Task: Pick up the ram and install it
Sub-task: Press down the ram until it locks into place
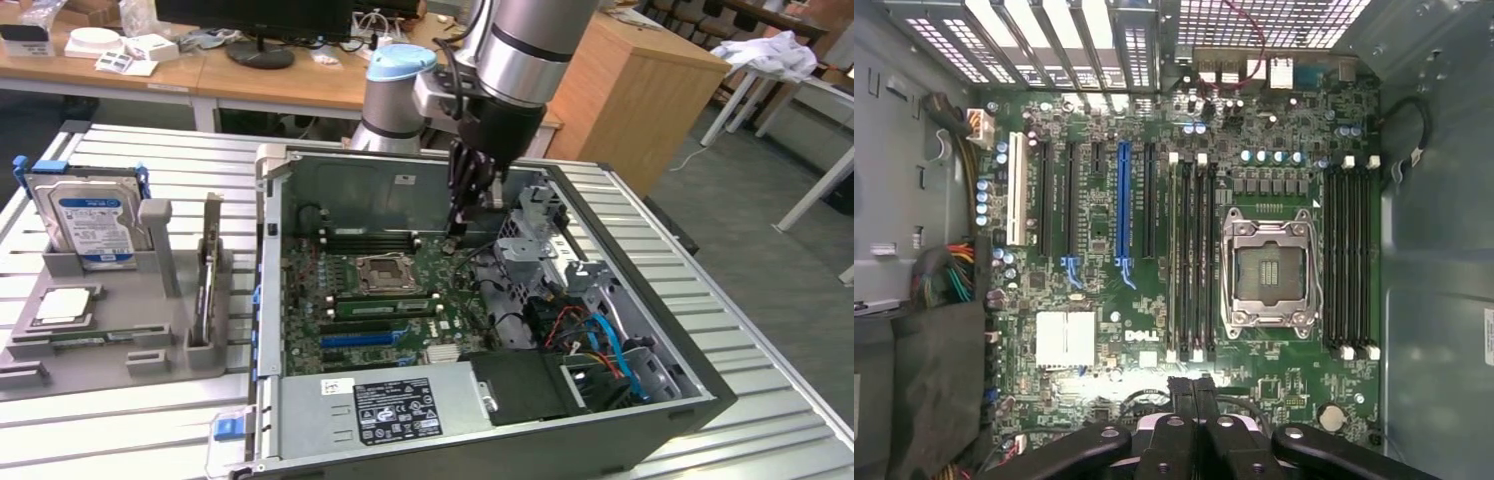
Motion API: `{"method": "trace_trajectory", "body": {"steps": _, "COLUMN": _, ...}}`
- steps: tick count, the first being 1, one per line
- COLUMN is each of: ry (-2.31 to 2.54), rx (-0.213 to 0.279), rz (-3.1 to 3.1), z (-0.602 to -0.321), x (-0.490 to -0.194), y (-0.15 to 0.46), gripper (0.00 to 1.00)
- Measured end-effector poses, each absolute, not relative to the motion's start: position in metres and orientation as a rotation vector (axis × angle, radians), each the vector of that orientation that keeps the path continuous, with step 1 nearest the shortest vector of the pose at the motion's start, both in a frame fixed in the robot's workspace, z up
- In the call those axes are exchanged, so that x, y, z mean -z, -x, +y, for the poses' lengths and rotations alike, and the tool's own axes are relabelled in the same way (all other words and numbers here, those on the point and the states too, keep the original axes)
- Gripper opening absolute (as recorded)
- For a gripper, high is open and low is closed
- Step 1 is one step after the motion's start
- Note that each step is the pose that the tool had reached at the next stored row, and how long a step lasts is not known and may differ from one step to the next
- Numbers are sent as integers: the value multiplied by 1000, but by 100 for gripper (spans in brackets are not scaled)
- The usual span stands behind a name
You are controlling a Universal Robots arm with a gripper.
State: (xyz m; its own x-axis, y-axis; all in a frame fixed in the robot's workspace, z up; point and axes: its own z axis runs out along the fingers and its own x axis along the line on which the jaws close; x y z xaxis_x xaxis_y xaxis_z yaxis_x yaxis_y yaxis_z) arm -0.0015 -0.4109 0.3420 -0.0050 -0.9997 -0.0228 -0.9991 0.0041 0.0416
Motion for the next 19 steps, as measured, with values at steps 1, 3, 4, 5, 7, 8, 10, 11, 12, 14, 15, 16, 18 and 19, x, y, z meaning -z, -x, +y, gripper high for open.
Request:
{"method": "trace_trajectory", "body": {"steps": 1, "ry": -2207, "rx": 71, "rz": -2216, "z": -411, "x": -341, "y": 2, "gripper": 10}}
{"method": "trace_trajectory", "body": {"steps": 3, "ry": -2207, "rx": 71, "rz": -2217, "z": -411, "x": -339, "y": 2, "gripper": 10}}
{"method": "trace_trajectory", "body": {"steps": 4, "ry": -2207, "rx": 71, "rz": -2217, "z": -411, "x": -338, "y": 2, "gripper": 10}}
{"method": "trace_trajectory", "body": {"steps": 5, "ry": -2207, "rx": 71, "rz": -2217, "z": -411, "x": -337, "y": 2, "gripper": 10}}
{"method": "trace_trajectory", "body": {"steps": 7, "ry": -2207, "rx": 71, "rz": -2217, "z": -411, "x": -336, "y": 2, "gripper": 10}}
{"method": "trace_trajectory", "body": {"steps": 8, "ry": -2207, "rx": 71, "rz": -2217, "z": -411, "x": -335, "y": 2, "gripper": 10}}
{"method": "trace_trajectory", "body": {"steps": 10, "ry": -2207, "rx": 71, "rz": -2217, "z": -411, "x": -333, "y": 1, "gripper": 10}}
{"method": "trace_trajectory", "body": {"steps": 11, "ry": -2207, "rx": 71, "rz": -2217, "z": -411, "x": -332, "y": 2, "gripper": 10}}
{"method": "trace_trajectory", "body": {"steps": 12, "ry": -2207, "rx": 71, "rz": -2217, "z": -411, "x": -331, "y": 2, "gripper": 10}}
{"method": "trace_trajectory", "body": {"steps": 14, "ry": -2207, "rx": 70, "rz": -2217, "z": -411, "x": -330, "y": 2, "gripper": 10}}
{"method": "trace_trajectory", "body": {"steps": 15, "ry": -2207, "rx": 70, "rz": -2217, "z": -411, "x": -329, "y": 2, "gripper": 10}}
{"method": "trace_trajectory", "body": {"steps": 16, "ry": -2207, "rx": 70, "rz": -2217, "z": -411, "x": -328, "y": 2, "gripper": 10}}
{"method": "trace_trajectory", "body": {"steps": 18, "ry": -2207, "rx": 70, "rz": -2217, "z": -411, "x": -326, "y": 2, "gripper": 10}}
{"method": "trace_trajectory", "body": {"steps": 19, "ry": -2207, "rx": 70, "rz": -2217, "z": -411, "x": -325, "y": 2, "gripper": 10}}
